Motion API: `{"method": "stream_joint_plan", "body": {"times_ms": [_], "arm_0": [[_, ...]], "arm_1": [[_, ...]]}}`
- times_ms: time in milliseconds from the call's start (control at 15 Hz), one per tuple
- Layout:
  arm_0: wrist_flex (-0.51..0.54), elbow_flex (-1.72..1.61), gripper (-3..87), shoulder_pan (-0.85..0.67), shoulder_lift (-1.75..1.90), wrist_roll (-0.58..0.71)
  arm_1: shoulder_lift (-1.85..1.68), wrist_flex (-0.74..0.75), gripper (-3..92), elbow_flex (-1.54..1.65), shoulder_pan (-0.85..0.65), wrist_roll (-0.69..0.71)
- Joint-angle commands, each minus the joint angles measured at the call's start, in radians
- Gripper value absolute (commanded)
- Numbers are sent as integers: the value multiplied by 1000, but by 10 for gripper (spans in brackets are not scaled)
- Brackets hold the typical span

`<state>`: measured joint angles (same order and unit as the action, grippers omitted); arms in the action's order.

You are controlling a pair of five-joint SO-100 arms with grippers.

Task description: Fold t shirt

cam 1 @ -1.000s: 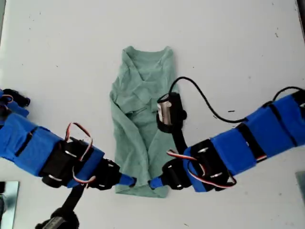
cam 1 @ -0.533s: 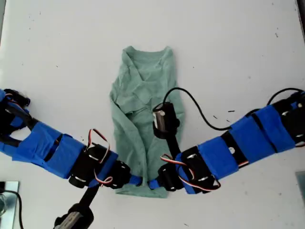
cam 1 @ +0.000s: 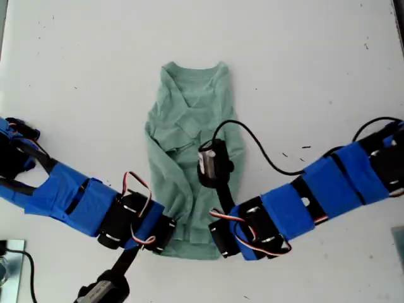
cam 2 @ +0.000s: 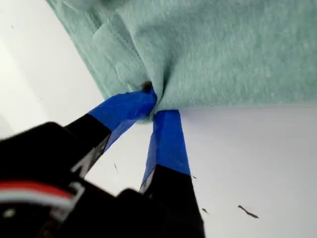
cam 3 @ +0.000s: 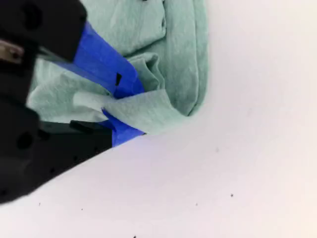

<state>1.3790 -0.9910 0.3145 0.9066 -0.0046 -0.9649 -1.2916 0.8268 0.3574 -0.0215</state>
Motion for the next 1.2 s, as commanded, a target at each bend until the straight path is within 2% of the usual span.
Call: {"method": "stream_joint_plan", "body": {"times_ms": [0, 267, 400, 533, 733, 933, 1133], "arm_0": [[2, 37, -2, 25, 48, -8], [-15, 34, -2, 149, 265, -5], [-87, 34, -2, 176, 279, -6], [-107, 32, -2, 153, 316, 14], [-43, 3, -2, 6, 433, 132], [2, -72, -2, -232, 506, 264], [11, -83, -2, -399, 495, 344]], "arm_1": [[-106, -23, -7, 49, 34, 21], [-379, -52, -6, 130, 137, 32], [-376, -12, -6, 135, 137, 51], [-396, -6, -6, 135, 101, 92], [-580, -44, -6, 255, -51, 233], [-703, -80, -6, 336, -328, 456], [-693, -11, -6, 351, -520, 598]]}}
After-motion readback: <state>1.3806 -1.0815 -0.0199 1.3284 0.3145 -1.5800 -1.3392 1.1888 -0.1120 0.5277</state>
